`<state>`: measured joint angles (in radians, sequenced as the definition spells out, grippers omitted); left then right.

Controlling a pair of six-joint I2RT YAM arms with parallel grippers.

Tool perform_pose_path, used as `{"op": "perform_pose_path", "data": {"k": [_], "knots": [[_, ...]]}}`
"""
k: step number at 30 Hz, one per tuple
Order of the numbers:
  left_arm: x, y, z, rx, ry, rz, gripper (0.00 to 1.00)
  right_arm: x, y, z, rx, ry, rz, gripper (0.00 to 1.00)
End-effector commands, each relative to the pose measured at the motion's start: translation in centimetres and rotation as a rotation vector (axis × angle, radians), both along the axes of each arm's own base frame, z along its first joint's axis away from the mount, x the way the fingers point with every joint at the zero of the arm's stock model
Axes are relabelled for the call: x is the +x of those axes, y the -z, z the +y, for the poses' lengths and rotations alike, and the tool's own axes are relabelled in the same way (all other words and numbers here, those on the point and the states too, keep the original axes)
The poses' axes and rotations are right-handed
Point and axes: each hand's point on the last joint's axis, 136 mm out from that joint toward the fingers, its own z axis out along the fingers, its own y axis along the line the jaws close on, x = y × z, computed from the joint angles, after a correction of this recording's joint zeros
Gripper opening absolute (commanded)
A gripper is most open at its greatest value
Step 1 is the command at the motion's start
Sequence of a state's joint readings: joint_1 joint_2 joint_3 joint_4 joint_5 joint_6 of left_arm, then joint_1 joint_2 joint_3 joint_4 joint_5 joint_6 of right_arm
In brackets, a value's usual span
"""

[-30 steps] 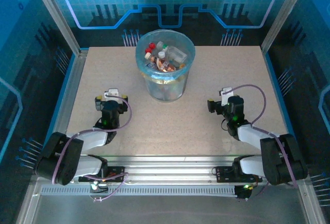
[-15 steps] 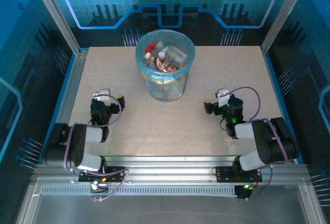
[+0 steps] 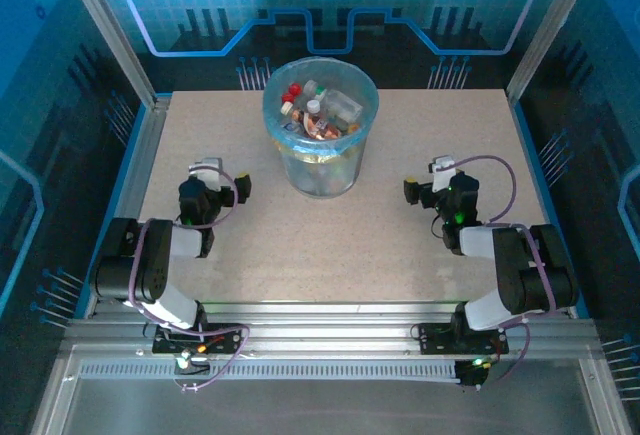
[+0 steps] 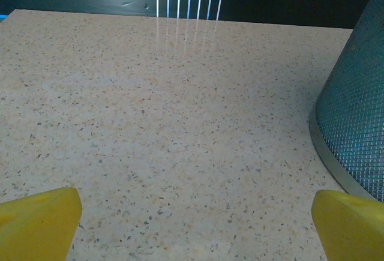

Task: Put the plastic bottles in the bin

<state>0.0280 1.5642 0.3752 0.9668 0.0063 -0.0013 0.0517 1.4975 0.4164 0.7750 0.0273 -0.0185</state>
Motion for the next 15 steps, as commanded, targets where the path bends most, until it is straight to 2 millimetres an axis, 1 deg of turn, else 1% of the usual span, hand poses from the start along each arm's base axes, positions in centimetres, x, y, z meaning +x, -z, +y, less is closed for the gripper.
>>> {"op": "perform_pose_path", "data": {"k": [1,15], "knots": [[-0.1,0.28,-0.04,-0.001,-0.004,0.025,0.99,0.25,0.09,-0.39,0.004,0.028,0.008,1.0],[-0.13,0.25,-0.07,-0.001,-0.003,0.023,0.99,0.25,0.14,-0.24,0.001,0.024,0.011,1.0]]}}
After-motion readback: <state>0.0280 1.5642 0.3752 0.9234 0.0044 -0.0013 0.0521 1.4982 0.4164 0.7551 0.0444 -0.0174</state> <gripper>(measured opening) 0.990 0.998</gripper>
